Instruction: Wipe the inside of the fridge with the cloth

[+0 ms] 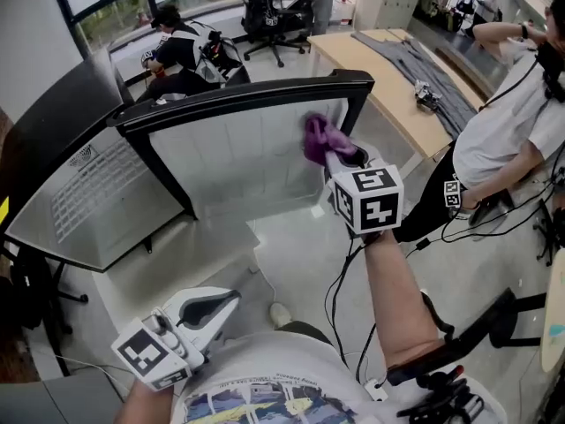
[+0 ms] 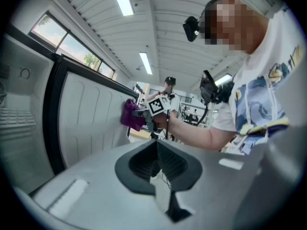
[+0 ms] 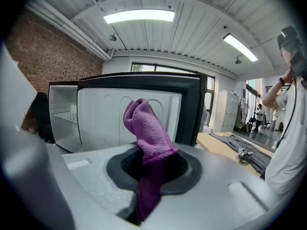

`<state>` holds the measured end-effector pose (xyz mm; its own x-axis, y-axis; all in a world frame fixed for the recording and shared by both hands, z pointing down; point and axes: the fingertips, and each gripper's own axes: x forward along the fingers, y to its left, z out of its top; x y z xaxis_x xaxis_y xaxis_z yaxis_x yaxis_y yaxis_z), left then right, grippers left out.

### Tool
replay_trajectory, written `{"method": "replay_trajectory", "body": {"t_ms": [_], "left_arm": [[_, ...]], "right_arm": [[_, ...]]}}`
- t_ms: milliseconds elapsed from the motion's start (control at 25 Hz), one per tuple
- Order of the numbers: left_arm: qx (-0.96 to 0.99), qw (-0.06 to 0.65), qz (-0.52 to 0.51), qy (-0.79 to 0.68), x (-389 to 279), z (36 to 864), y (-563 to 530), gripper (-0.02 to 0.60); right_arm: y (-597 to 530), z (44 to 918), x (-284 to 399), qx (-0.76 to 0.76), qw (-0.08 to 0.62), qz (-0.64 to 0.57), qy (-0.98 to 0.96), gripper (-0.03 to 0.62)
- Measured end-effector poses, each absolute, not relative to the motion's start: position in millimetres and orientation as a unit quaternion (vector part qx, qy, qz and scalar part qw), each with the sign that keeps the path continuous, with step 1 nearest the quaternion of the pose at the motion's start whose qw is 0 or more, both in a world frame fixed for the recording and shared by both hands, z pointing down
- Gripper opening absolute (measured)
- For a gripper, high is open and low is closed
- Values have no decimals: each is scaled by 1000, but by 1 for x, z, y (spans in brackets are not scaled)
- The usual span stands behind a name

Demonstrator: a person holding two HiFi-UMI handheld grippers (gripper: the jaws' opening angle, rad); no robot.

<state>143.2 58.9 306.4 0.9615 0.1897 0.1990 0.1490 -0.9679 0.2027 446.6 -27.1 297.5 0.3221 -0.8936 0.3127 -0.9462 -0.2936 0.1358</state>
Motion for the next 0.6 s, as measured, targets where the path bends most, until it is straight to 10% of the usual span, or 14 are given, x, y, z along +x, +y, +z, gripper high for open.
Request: {"method": "replay_trajectory", "body": {"t_ms": [600], "left_arm": [[986,118,100,60,103,298,60,6]], "right_arm": [[-77,299,311,697,133,60,-702,54]]}}
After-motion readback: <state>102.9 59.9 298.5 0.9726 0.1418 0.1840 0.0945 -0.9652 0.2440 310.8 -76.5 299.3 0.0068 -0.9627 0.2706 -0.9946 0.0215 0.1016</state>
